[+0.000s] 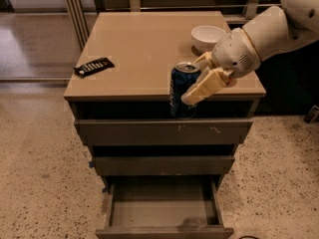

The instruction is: Place pepsi can into bottom drawer

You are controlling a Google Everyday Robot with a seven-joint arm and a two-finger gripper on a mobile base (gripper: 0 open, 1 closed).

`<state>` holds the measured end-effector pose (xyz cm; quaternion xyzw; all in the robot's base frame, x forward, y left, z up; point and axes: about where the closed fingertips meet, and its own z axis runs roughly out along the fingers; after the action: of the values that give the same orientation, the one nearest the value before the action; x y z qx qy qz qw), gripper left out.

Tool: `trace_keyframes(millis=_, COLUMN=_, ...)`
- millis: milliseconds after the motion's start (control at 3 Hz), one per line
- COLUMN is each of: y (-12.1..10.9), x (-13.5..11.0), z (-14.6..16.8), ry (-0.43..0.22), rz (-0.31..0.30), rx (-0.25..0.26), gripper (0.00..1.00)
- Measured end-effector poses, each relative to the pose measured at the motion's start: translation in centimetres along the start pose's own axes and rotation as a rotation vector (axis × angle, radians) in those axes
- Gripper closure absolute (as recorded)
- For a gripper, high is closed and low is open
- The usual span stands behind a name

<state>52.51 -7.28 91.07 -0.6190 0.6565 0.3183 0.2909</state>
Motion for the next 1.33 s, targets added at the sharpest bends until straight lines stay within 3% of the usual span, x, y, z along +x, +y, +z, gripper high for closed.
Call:
trace_keyframes(millis=333, y=1.1, x=-0.2, z=0.2, ry=-0.016, rz=0.045, rx=-0.035, gripper=1.0)
trace_keyframes(millis=667, y=1.7, x=1.9, z=1.4, ry=0.044, rz=0.0, rx=0.022, gripper=1.0)
trace_keyframes(millis=1000, y=3.7, x=6.0, z=3.8, ry=0.084, rz=-0.044, rx=0.081, gripper=1.0)
trace_keyframes(millis=1333, y=5.1, x=15.0, z=7.5, ry=0.057, rz=0.001, rx=0.111, gripper=1.0)
